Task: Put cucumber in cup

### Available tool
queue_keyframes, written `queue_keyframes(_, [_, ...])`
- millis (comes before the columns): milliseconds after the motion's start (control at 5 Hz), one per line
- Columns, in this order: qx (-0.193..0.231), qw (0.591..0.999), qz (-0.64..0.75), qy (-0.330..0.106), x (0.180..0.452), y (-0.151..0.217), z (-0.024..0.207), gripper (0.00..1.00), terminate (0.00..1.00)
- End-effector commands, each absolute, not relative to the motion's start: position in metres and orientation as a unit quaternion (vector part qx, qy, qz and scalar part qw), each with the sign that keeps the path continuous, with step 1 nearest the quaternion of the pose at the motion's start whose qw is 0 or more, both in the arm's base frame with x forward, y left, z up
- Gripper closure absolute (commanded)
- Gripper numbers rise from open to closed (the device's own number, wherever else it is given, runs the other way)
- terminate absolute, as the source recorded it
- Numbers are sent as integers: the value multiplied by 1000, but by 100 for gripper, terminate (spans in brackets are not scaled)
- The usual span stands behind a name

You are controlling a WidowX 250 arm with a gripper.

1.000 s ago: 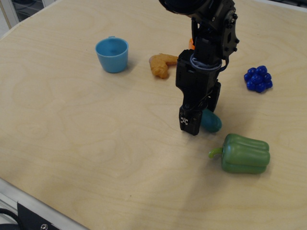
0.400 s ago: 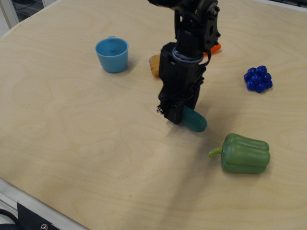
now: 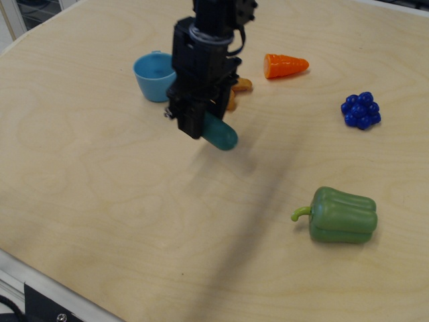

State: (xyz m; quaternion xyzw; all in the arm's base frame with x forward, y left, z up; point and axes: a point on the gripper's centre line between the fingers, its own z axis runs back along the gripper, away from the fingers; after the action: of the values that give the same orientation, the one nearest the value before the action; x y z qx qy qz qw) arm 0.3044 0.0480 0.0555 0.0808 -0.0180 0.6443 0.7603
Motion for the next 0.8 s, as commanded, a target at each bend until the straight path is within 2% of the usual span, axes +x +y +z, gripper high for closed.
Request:
queue_keyframes(0, [122,755,639,-81,340,131,108,100,0])
queue_keyframes(200, [131,740,653,-94,347,157,119,100,0])
queue_keyframes(600, [141,719,673,-103,364,182,110,100,0])
